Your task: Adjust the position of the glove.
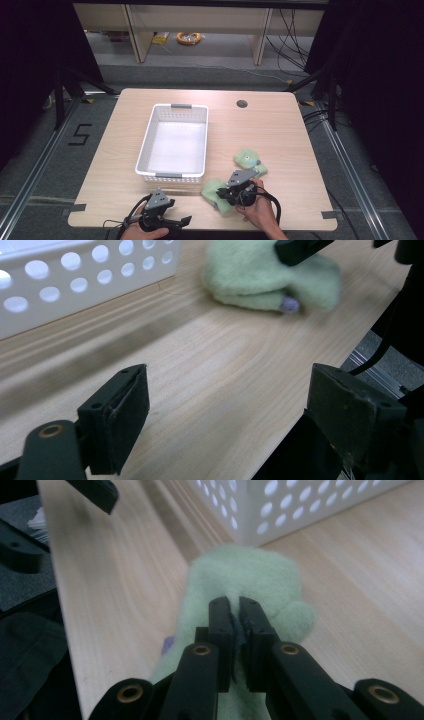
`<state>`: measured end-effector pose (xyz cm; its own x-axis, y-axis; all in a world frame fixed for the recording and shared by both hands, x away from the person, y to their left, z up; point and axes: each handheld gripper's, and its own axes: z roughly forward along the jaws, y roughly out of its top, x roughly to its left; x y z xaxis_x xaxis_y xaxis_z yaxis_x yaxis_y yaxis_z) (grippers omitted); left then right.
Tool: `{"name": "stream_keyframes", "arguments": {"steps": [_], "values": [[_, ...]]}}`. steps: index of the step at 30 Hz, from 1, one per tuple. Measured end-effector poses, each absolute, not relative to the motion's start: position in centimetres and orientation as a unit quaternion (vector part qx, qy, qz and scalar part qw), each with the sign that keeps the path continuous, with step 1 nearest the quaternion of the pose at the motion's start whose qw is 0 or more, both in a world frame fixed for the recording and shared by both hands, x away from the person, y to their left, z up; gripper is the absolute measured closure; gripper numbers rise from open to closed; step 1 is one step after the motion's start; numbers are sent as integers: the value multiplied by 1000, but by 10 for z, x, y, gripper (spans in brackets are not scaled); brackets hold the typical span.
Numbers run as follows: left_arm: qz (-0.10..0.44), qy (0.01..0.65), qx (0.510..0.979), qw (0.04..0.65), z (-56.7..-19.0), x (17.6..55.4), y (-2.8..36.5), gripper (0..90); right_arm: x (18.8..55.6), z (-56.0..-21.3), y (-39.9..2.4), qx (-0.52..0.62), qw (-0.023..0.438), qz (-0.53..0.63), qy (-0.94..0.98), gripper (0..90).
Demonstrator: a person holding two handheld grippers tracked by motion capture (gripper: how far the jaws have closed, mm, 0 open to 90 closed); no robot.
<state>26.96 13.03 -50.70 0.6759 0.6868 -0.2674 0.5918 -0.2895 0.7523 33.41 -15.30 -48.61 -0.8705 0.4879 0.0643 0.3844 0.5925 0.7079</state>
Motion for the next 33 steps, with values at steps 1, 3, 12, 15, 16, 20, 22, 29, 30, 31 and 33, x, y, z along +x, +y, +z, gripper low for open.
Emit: {"name": "stream_keyframes", "arguments": {"steps": [1, 3, 12, 15, 16, 20, 22, 29, 30, 31, 33], "values": [[54, 398, 802, 442, -507, 270, 130, 168, 333, -484, -155, 239, 72, 382, 890, 859], [53, 389, 812, 432, -507, 270, 131, 168, 329, -477, -161, 224, 73, 387, 892, 859], [48, 400, 806, 434, -508, 269, 129, 168, 315, -466, -200, 195, 85, 389, 897, 857], [46, 395, 809, 434, -509, 269, 127, 169, 316, -468, -212, 188, 73, 396, 896, 857], [46, 393, 809, 435, -509, 269, 127, 170, 316, -470, -215, 184, 69, 396, 897, 857], [53, 395, 807, 436, -509, 271, 125, 175, 319, -475, -217, 155, 67, 387, 906, 857], [54, 388, 809, 439, -509, 273, 121, 181, 320, -475, -216, 132, 60, 387, 911, 856], [46, 372, 816, 440, -509, 276, 102, 198, 326, -481, -210, 91, 36, 383, 918, 851], [52, 365, 816, 444, -509, 277, 98, 200, 328, -482, -209, 84, 34, 383, 919, 850], [53, 364, 814, 449, -509, 277, 94, 201, 328, -482, -209, 95, 26, 384, 918, 850], [43, 354, 822, 445, -506, 279, 87, 204, 332, -484, -207, 81, 25, 387, 918, 846]]}}
